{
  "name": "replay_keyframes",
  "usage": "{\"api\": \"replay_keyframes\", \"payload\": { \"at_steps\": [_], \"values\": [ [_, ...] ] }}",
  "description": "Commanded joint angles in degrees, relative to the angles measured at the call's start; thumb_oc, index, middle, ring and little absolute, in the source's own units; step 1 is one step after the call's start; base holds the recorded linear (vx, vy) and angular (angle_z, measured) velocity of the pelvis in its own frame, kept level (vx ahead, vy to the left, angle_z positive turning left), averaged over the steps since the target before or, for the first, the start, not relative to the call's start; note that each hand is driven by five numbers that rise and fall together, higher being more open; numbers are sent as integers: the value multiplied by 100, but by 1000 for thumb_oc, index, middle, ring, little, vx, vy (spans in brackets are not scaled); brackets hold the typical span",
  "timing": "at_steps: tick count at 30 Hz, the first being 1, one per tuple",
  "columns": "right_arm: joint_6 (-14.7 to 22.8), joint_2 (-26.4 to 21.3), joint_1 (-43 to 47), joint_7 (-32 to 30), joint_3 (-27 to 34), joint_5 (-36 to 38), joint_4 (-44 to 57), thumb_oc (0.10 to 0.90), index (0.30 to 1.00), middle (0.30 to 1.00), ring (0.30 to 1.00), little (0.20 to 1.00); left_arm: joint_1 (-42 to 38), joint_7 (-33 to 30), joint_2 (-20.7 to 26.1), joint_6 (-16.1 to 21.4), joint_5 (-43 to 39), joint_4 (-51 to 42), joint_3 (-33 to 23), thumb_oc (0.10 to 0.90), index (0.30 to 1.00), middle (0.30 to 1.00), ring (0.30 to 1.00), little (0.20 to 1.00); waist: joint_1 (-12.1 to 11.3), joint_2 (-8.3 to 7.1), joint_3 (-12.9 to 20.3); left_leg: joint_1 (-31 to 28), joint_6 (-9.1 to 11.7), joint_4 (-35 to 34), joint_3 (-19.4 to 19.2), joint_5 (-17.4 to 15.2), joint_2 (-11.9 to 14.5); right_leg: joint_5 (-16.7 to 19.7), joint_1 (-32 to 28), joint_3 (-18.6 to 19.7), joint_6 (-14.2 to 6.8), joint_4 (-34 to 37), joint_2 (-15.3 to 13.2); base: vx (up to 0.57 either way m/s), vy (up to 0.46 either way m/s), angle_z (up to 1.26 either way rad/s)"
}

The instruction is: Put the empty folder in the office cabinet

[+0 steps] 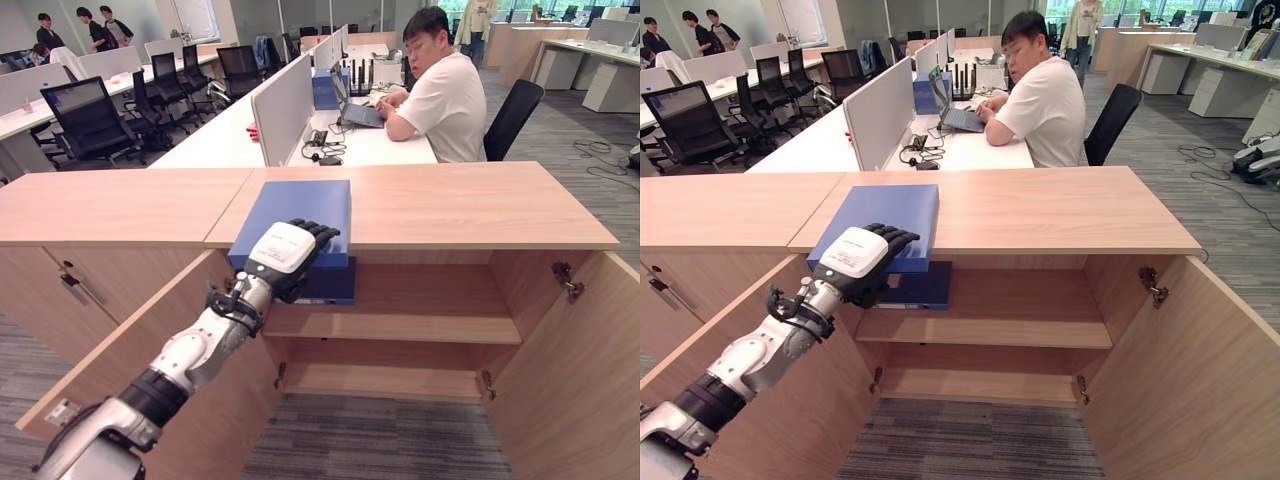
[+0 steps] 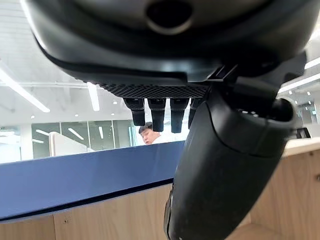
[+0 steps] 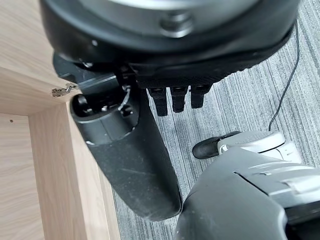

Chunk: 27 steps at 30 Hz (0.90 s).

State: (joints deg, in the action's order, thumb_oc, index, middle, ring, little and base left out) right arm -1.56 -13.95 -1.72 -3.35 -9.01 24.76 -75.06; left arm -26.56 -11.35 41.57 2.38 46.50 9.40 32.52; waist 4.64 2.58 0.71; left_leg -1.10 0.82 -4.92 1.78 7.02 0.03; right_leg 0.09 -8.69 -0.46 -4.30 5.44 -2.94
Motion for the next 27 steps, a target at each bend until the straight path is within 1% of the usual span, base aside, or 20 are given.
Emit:
{"api": "replay_keyframes", "payload": {
  "at_steps": [1,10,15,17,20,26,27],
  "values": [
    [139,-204,397,-74,-183,-82,-117,800,900,900,900,900,-1582,-677,-54,-213,350,433,-237,800,900,900,900,900,-67,-160,27,-643,54,-8,26,-1171,-164,-212,255,-175,-234,-44,96,0,0,0],
    [159,-191,408,-131,-206,-65,-137,800,900,900,900,900,-1737,-836,-137,-417,589,912,-114,800,900,900,900,900,-33,-155,21,-667,47,-8,-7,-1181,-170,-206,242,-145,-235,-44,98,0,0,0],
    [156,-190,413,-139,-220,-44,-150,800,900,900,900,900,-1772,-824,-195,-484,569,1133,-73,800,900,900,900,900,-22,-161,34,-669,48,-8,-21,-1182,-170,-210,242,-134,-232,-44,103,0,0,0],
    [148,-188,421,-132,-235,-40,-148,800,900,900,900,900,-1827,-818,-254,-559,583,1371,-8,800,900,900,900,900,-8,-157,41,-703,49,-8,-26,-1236,-163,-258,214,-138,-237,-44,110,0,0,0],
    [147,-182,427,-132,-244,-23,-140,800,900,900,900,900,-1908,-794,-290,-652,541,1631,39,800,900,900,900,900,5,-162,40,-681,52,-8,-43,-1191,-165,-213,233,-133,-232,-44,107,-16,1,-1],
    [144,-169,426,-127,-262,-33,-118,800,900,900,900,900,-1906,-783,-380,-753,428,1908,-1,800,900,900,900,900,21,-164,56,-732,50,-8,-58,-1249,-154,-259,196,-125,-236,-44,113,12,1,-6],
    [147,-154,428,-136,-293,-22,-121,800,900,900,900,900,-1975,-799,-423,-813,379,2142,56,800,900,900,900,900,37,-171,61,-738,52,-8,-70,-1256,-149,-256,198,-116,-237,-44,111,-9,-5,-7]
  ]
}}
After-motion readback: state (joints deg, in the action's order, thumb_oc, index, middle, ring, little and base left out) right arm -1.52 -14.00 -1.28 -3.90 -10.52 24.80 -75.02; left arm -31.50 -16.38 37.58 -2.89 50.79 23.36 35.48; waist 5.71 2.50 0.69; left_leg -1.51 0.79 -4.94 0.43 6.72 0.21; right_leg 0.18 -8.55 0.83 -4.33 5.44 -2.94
